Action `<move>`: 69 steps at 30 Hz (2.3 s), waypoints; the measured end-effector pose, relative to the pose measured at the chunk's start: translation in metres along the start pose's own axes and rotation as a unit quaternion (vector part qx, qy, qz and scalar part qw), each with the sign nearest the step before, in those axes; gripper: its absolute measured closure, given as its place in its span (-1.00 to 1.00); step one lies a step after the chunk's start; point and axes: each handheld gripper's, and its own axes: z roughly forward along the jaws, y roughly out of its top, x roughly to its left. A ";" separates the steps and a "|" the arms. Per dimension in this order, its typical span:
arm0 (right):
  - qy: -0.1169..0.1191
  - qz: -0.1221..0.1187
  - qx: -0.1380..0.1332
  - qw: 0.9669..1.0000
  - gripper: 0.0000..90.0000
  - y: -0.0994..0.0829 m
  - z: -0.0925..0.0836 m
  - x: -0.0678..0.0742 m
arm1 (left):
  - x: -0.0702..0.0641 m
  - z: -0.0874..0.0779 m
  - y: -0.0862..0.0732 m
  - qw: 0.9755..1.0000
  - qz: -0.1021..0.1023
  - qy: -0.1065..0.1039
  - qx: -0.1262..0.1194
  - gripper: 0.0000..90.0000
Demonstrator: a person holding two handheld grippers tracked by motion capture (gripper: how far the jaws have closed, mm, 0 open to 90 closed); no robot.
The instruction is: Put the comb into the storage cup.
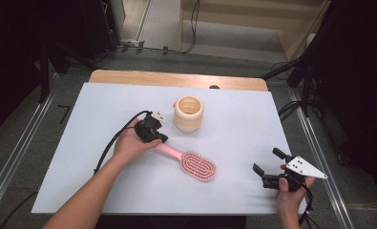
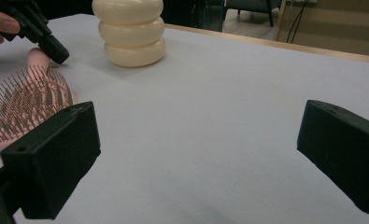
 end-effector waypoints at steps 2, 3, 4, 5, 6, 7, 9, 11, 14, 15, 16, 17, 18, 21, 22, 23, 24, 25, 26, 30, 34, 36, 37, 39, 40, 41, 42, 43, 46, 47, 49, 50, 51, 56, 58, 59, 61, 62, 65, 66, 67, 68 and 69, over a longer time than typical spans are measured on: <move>0.001 -0.001 0.000 1.000 -1.00 0.000 0.000 0.000 | -0.001 -0.001 -0.002 1.000 0.002 -0.002 0.002 1.00; 0.001 0.000 0.000 1.000 -1.00 0.000 0.000 0.000 | -0.002 -0.002 -0.004 1.000 0.002 -0.006 0.002 1.00; 0.001 0.000 0.001 1.000 -1.00 0.000 0.000 0.000 | -0.003 -0.002 -0.005 1.000 0.005 -0.006 0.004 1.00; 0.001 0.000 0.000 1.000 -1.00 0.000 0.000 0.000 | -0.004 -0.003 -0.006 1.000 0.005 -0.006 0.004 1.00; 0.001 -0.001 0.000 1.000 -1.00 0.000 0.000 0.000 | -0.004 -0.003 -0.007 1.000 0.007 -0.009 0.004 1.00; 0.000 -0.001 0.000 1.000 -1.00 0.000 0.000 0.000 | -0.006 -0.004 -0.008 1.000 0.007 -0.010 0.006 1.00; 0.001 -0.001 0.001 1.000 -1.00 0.000 0.000 0.000 | -0.008 -0.005 -0.010 1.000 0.010 -0.011 0.008 1.00; 0.001 -0.001 0.000 1.000 -1.00 0.000 0.000 0.000 | -0.010 -0.006 -0.012 1.000 0.012 -0.012 0.009 1.00; 0.001 -0.002 0.000 1.000 -1.00 0.000 0.000 0.000 | -0.013 -0.009 -0.016 1.000 0.015 -0.015 0.009 1.00; 0.001 -0.003 0.001 1.000 -1.00 0.000 0.000 0.000 | -0.014 -0.010 -0.016 1.000 0.018 -0.016 0.013 1.00; 0.001 -0.003 0.001 1.000 -1.00 0.000 0.000 0.000 | -0.015 -0.010 -0.017 1.000 0.022 -0.016 0.014 1.00; 0.001 -0.003 0.001 1.000 -1.00 0.000 0.000 0.000 | -0.016 -0.011 -0.018 1.000 0.021 -0.017 0.014 1.00; 0.001 -0.003 0.001 1.000 -1.00 0.000 0.000 0.000 | -0.017 -0.011 -0.019 0.999 0.024 -0.016 0.016 1.00; 0.001 -0.004 0.002 1.000 -1.00 0.000 0.000 0.000 | -0.020 -0.013 -0.022 0.999 0.027 -0.018 0.018 1.00; 0.001 -0.003 0.002 1.000 -1.00 0.000 0.000 0.000 | -0.021 -0.013 -0.023 0.999 0.027 -0.018 0.018 1.00; 0.001 -0.004 0.002 1.000 -1.00 0.000 0.000 0.000 | -0.021 -0.013 -0.024 0.999 0.027 -0.019 0.017 1.00; 0.000 -0.003 0.002 1.000 -1.00 0.000 0.000 0.000 | -0.022 -0.013 -0.025 0.999 0.030 -0.020 0.018 1.00; 0.001 -0.003 0.002 1.000 -1.00 0.000 0.000 0.000 | -0.023 -0.013 -0.026 0.999 0.032 -0.022 0.017 1.00; 0.001 -0.002 0.002 1.000 -1.00 0.000 0.000 0.000 | -0.023 -0.014 -0.027 0.999 0.032 -0.022 0.018 1.00; 0.003 -0.001 0.000 1.000 -1.00 0.000 0.000 0.000 | -0.029 -0.015 -0.029 0.998 0.048 -0.021 0.028 1.00; 0.002 -0.001 0.001 1.000 -1.00 0.000 0.000 0.000 | -0.035 -0.018 -0.032 0.998 0.054 -0.020 0.031 1.00; 0.002 0.000 0.001 1.000 -1.00 0.000 0.000 0.000 | -0.035 -0.018 -0.033 0.998 0.056 -0.024 0.030 1.00; 0.002 -0.001 0.001 1.000 -1.00 0.000 0.000 0.000 | -0.036 -0.019 -0.034 0.998 0.054 -0.025 0.030 1.00; 0.003 -0.001 0.001 1.000 -1.00 0.000 0.000 0.000 | -0.038 -0.020 -0.035 0.997 0.058 -0.029 0.033 1.00; 0.002 -0.001 0.001 1.000 -1.00 0.000 0.000 0.000 | -0.038 -0.020 -0.036 0.997 0.061 -0.029 0.036 1.00; 0.001 -0.001 0.001 1.000 -1.00 0.000 0.000 0.000 | -0.039 -0.020 -0.036 0.997 0.060 -0.030 0.034 1.00; 0.001 -0.002 0.001 1.000 -1.00 0.000 0.000 0.000 | -0.040 -0.021 -0.037 0.997 0.060 -0.034 0.038 1.00; 0.001 -0.003 0.001 1.000 -1.00 0.000 0.000 0.000 | -0.041 -0.021 -0.037 0.997 0.063 -0.036 0.039 1.00; 0.001 -0.001 0.001 1.000 -1.00 0.000 0.000 0.000 | -0.045 -0.022 -0.037 0.997 0.061 -0.041 0.039 1.00; 0.001 -0.001 0.001 1.000 -1.00 0.000 0.000 0.000 | -0.046 -0.023 -0.038 0.997 0.060 -0.042 0.039 1.00; 0.001 -0.001 0.001 1.000 -1.00 0.000 0.000 0.000 | -0.048 -0.024 -0.038 0.996 0.063 -0.042 0.044 1.00; 0.002 -0.001 0.001 1.000 -1.00 0.000 0.000 0.000 | -0.049 -0.024 -0.038 0.996 0.064 -0.042 0.046 1.00; 0.002 -0.002 0.001 1.000 -1.00 0.000 0.000 0.000 | -0.050 -0.024 -0.039 0.996 0.064 -0.040 0.047 1.00; 0.002 -0.003 0.001 1.000 -1.00 0.000 0.000 0.000 | -0.053 -0.033 -0.036 0.996 0.072 -0.008 0.045 0.84; 0.002 -0.003 0.001 1.000 -1.00 0.000 0.000 0.000 | -0.053 -0.036 -0.034 0.997 0.073 -0.008 0.037 0.66; 0.002 -0.002 0.001 1.000 -1.00 0.000 0.000 0.000 | -0.053 -0.038 -0.032 0.996 0.076 -0.002 0.035 0.59; 0.002 -0.003 0.001 1.000 -1.00 0.000 0.000 0.000 | -0.056 -0.040 -0.029 0.996 0.079 -0.003 0.033 0.33; 0.001 -0.002 0.002 1.000 -1.00 0.000 0.000 0.000 | -0.058 -0.040 -0.027 0.997 0.076 0.002 0.035 0.13; 0.001 -0.002 0.002 1.000 -1.00 0.000 0.000 0.000 | -0.064 -0.039 -0.020 0.996 0.074 0.000 0.056 -0.56; 0.001 -0.002 0.003 1.000 -1.00 0.000 0.000 0.000 | -0.067 -0.037 -0.018 0.995 0.077 -0.002 0.067 -0.72; 0.001 -0.002 0.002 1.000 -1.00 0.000 0.000 0.000 | -0.069 -0.036 -0.017 0.994 0.076 0.001 0.073 -0.92; 0.001 -0.002 0.002 1.000 -1.00 0.000 0.000 0.000 | -0.072 -0.035 -0.015 0.994 0.078 0.003 0.073 -1.00; 0.001 -0.002 0.002 1.000 -1.00 0.000 0.000 0.000 | -0.074 -0.034 -0.014 0.994 0.078 0.006 0.071 -1.00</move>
